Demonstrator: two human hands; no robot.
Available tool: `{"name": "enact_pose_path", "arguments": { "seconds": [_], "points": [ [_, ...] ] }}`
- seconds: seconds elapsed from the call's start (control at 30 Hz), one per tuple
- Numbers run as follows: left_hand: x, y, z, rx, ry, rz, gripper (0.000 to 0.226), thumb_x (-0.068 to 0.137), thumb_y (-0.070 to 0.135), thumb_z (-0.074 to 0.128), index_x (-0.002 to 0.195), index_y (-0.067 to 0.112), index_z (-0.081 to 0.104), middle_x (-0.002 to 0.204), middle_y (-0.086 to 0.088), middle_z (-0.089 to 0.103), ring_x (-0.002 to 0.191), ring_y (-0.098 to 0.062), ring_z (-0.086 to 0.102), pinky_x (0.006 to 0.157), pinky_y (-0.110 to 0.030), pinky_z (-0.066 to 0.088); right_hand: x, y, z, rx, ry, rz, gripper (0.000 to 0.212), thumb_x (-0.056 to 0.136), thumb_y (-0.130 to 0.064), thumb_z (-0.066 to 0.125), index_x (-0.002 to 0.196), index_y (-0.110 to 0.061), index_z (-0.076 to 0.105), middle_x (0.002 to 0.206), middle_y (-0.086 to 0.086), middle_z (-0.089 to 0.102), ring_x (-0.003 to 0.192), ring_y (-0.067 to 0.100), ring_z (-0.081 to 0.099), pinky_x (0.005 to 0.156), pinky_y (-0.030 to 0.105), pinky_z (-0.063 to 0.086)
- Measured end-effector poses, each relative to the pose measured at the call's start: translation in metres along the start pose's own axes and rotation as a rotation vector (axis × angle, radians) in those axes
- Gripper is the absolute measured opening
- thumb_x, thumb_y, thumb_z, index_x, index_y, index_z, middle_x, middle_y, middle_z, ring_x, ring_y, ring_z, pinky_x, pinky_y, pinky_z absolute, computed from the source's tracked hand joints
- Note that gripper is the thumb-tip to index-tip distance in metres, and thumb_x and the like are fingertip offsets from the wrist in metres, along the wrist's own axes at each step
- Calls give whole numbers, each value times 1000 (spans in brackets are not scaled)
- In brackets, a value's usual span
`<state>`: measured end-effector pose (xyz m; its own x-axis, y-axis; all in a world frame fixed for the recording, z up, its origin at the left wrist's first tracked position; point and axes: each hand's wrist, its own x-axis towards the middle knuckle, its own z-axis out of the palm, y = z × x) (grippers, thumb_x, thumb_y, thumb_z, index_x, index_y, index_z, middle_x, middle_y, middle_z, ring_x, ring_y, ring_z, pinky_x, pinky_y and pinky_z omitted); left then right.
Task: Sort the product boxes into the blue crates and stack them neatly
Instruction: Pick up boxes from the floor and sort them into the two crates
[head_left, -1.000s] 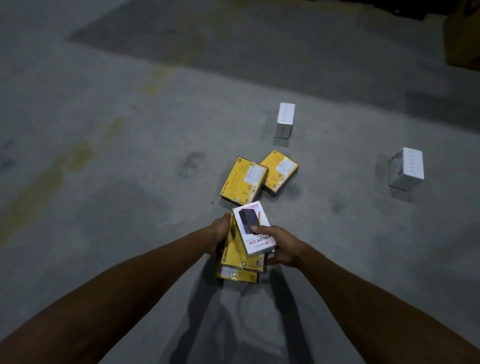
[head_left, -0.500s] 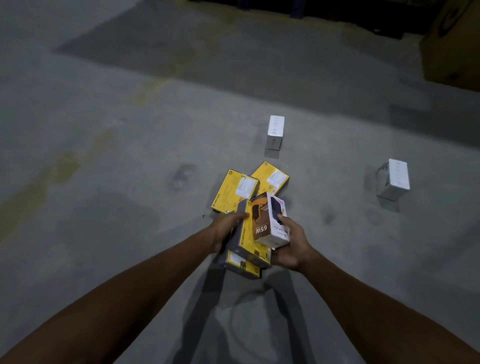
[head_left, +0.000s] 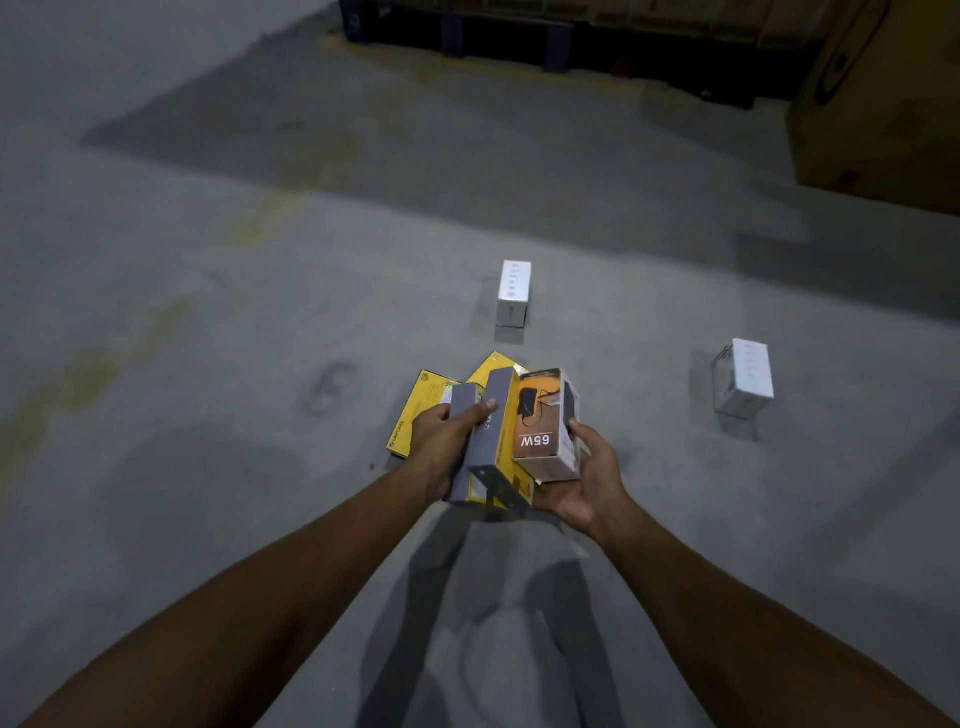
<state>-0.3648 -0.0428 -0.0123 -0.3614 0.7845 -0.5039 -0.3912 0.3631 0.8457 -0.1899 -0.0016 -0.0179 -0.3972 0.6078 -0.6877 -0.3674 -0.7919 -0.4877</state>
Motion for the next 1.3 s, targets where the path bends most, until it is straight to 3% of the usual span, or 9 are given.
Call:
{"name": "enact_pose_path", "arguments": {
  "seconds": [0.1, 0.2, 0.27, 0.47, 0.67, 0.8, 0.93, 1.1, 1.3],
  "points": [
    [-12, 18, 13, -58, -5, -36, 44, 78, 30, 82, 107, 0, 68, 105, -21, 74, 94, -40, 71, 87, -57, 56, -21, -24, 13, -105, 40, -4, 58, 80, -40, 61, 131, -11, 62, 126, 20, 66, 103, 38, 62, 97, 59, 45],
    [-43, 53, 35, -93, -65, -64, 46, 83, 28, 78, 118, 2, 65, 111, -21, 72, 104, -44, 67, 90, -60, 54, -61, -56, 25, -162, 44, -28, 44, 83, -39, 61, 119, -15, 67, 110, 15, 73, 96, 35, 66, 88, 53, 52],
    [-72, 89, 54, -89, -128, -79, 41, 88, 24, 73, 122, 3, 63, 114, -21, 71, 104, -42, 68, 87, -53, 57, -98, -82, 36, -151, 54, -42, 36, 83, -38, 62, 112, -18, 67, 106, 14, 73, 93, 33, 66, 87, 53, 52],
    [-178, 225, 107, -56, -208, -148, 42, 83, 21, 75, 119, 2, 65, 111, -19, 73, 93, -32, 72, 74, -39, 61, -234, -166, 95, -99, 92, -88, 49, 84, -41, 60, 124, -13, 64, 116, 17, 71, 105, 39, 66, 93, 62, 48],
    [-295, 377, 171, 26, -263, -139, 34, 85, 13, 72, 117, 2, 66, 109, -19, 73, 84, -28, 73, 66, -35, 60, -403, -259, 167, -2, 122, -180, 39, 93, -39, 54, 116, -13, 70, 107, 15, 73, 93, 34, 68, 94, 63, 47],
    [-376, 482, 223, 88, -320, -91, 52, 74, 17, 76, 121, -1, 63, 109, -18, 73, 85, -25, 73, 70, -34, 60, -518, -326, 207, -8, 129, -236, 43, 96, -46, 50, 120, -16, 69, 116, 13, 72, 98, 33, 70, 91, 55, 52],
    [-453, 565, 275, 90, -392, -34, 53, 72, 19, 76, 120, 2, 63, 113, -18, 72, 89, -27, 72, 73, -36, 60, -617, -384, 231, -17, 101, -345, 45, 96, -50, 49, 123, -19, 67, 118, 13, 71, 109, 35, 67, 96, 59, 50],
    [-516, 621, 315, 87, -378, 4, 64, 69, 27, 79, 123, -2, 61, 114, -22, 71, 94, -34, 70, 80, -44, 60, -697, -424, 247, -10, 56, -472, 56, 85, -50, 59, 129, -15, 62, 120, 14, 70, 113, 37, 65, 98, 63, 47],
    [-558, 650, 331, 99, -430, 0, 62, 69, 32, 81, 120, 3, 63, 108, -18, 74, 93, -35, 71, 80, -46, 59, -757, -438, 264, -21, 67, -546, 53, 87, -46, 60, 131, -17, 60, 120, 13, 71, 111, 35, 67, 93, 56, 53]
  ]
}}
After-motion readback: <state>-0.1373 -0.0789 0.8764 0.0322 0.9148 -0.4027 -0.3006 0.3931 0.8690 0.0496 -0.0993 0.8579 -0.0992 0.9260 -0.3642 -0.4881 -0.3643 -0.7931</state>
